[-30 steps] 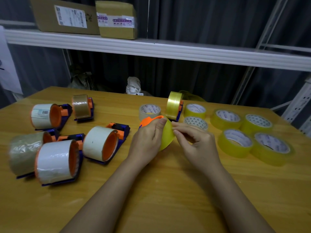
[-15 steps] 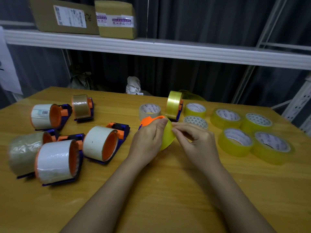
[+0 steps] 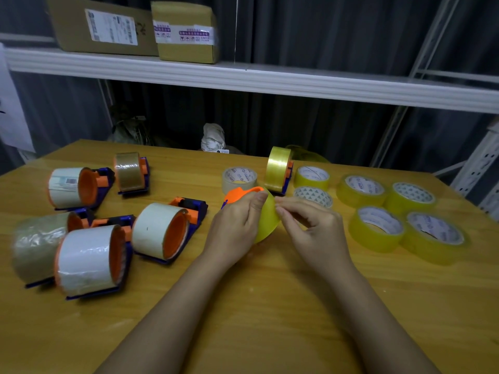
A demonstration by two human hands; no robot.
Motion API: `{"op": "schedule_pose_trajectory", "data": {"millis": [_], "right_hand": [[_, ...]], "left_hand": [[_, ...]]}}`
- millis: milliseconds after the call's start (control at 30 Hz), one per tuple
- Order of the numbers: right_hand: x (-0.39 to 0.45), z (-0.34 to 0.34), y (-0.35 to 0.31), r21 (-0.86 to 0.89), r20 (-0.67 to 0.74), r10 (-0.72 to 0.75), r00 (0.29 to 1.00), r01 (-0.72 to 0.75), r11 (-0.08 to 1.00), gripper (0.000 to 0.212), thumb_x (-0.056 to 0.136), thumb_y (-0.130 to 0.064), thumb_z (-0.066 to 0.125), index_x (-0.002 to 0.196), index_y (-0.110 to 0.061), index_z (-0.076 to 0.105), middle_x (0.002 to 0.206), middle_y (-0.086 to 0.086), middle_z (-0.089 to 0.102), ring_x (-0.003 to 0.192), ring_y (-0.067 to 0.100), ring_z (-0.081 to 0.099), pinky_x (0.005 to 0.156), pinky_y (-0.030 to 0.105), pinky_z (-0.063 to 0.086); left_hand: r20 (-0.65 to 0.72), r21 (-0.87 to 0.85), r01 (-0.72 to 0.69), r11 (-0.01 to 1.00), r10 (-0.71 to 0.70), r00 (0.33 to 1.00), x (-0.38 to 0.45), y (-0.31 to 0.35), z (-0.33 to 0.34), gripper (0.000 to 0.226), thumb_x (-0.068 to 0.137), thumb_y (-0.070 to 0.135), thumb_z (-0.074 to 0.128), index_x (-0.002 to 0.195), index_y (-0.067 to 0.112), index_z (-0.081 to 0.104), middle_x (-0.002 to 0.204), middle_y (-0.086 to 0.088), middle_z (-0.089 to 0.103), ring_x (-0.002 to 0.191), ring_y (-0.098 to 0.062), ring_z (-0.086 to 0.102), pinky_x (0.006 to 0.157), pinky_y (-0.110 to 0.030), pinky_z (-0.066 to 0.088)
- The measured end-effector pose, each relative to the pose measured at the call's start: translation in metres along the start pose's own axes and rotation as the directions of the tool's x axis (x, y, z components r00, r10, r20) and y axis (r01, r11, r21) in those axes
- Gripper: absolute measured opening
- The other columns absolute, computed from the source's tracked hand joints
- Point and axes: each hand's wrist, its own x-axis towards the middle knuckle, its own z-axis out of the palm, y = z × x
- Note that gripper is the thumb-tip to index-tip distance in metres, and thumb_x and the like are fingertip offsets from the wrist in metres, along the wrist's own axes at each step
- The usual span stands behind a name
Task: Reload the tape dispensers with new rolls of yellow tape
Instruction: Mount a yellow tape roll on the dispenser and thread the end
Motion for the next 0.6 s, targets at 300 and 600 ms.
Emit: {"op": "schedule_pose_trajectory", "data": {"millis": [300,600], "right_hand": [[0.0014,0.0008,-0.0006,-0.011,0.032,-0.025,0.999,0.026,1.0,0.017,0.081,-0.014,0.069,0.094,-0.006,0.077,0.098,0.002,0.074,0.095,0.006,0.066,0.085,0.017,0.052],[0.0,-0.0018,-0.0031,0.044,-0.018,0.029,0.999,-0.028,0.999,0.016,0.084,-0.011,0.066,0.097,-0.009,0.076,0.098,-0.005,0.072,0.095,0.004,0.066,0.079,0.023,0.055]], "left_hand": [[-0.002,-0.005,-0.022,1.0,0.022,1.0,0.0021,-0.0005,-0.0034,0.033,0.095,0.049,0.026,0.069,0.037,0.044,0.049,0.009,0.039,0.046,-0.006,0.043,0.049,-0.024,0.028],[-0.005,-0.007,-0.031,0.999,0.031,1.0,0.0008,-0.0014,0.0007,0.045,0.096,0.052,0.024,0.077,0.026,0.057,0.05,0.002,0.042,0.047,-0.009,0.044,0.046,-0.032,0.033]]}}
